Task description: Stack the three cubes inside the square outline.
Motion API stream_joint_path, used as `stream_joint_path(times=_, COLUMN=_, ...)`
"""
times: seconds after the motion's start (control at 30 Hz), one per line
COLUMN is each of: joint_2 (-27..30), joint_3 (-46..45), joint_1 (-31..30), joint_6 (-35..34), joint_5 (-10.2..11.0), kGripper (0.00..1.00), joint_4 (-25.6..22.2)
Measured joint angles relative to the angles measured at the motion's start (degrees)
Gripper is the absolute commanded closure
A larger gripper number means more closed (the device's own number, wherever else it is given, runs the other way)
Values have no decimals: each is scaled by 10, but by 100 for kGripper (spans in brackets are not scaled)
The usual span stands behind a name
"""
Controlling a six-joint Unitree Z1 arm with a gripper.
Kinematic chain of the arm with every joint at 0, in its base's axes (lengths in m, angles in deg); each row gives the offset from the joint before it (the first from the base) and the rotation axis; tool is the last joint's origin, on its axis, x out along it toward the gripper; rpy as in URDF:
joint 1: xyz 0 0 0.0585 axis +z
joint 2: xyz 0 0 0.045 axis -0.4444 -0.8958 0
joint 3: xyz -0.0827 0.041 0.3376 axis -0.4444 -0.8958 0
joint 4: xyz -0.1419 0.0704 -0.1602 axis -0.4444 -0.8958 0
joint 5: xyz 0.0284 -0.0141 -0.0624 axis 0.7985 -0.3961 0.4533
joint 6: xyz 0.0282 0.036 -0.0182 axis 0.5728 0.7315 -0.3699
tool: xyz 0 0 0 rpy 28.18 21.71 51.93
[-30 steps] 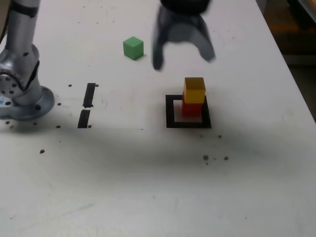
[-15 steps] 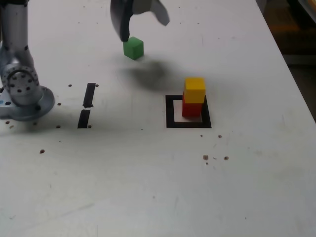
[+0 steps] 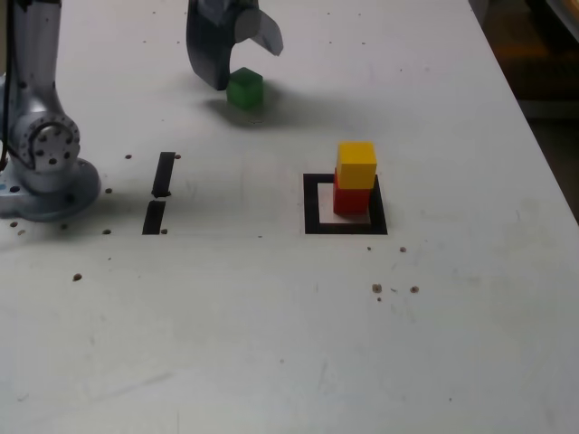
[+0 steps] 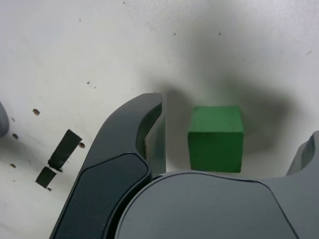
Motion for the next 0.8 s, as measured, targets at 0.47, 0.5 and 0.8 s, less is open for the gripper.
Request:
stream_joint_path(times=0.47, joint_2=-33, joint_3=2, joint_1=-4, joint_6=-7, joint_5=-14, kGripper=48, joint_4=14)
stream_joint_path(times=0.5, joint_2=-33, joint_3=2, joint_1=-4, joint_6=-9, joint_5=-13, kGripper=54, joint_4=15)
stream_joint_path(times=0.8, joint_2=-32, joint_3=-2, joint_1=-5, joint_6=-14, joint_5=-15, kGripper=70, joint_4=23)
